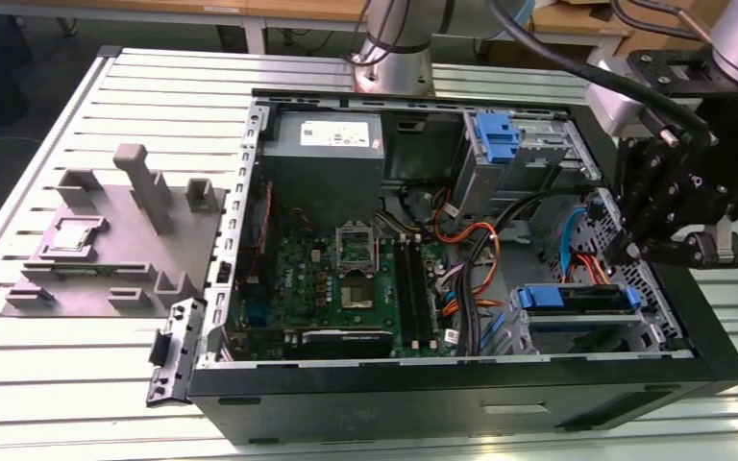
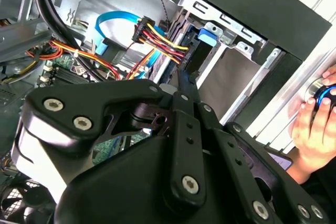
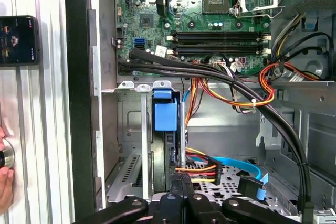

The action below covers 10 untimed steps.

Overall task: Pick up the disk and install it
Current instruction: 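Insert the second disk wire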

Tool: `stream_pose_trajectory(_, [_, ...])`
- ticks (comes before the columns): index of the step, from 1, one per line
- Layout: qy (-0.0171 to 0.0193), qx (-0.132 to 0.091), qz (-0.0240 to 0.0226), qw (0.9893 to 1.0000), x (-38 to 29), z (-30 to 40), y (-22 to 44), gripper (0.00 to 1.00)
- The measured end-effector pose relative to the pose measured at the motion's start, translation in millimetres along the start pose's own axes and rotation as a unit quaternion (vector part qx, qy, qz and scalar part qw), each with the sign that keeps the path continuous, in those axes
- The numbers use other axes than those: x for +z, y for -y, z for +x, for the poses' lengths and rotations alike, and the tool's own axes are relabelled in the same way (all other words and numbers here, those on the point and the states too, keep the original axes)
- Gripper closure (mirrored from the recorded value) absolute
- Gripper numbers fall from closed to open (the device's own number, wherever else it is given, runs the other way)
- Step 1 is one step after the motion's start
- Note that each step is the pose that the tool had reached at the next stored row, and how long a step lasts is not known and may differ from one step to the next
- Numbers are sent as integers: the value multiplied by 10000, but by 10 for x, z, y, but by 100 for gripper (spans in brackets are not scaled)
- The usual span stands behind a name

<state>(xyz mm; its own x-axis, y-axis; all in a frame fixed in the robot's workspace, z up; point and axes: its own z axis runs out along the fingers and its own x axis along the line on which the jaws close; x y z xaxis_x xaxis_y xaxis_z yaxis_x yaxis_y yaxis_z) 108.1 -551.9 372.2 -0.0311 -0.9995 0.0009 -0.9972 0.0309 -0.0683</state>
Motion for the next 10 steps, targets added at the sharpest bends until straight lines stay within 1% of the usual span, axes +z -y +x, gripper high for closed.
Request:
stream_pose_trajectory(4, [0, 0, 0, 10000, -1, -31, -1, 90])
stream_pose_trajectory(6, [7, 1, 0, 10000, -1, -38, -1, 90])
stream_pose_trajectory(10, [8, 1, 0, 10000, -3, -52, -2, 90])
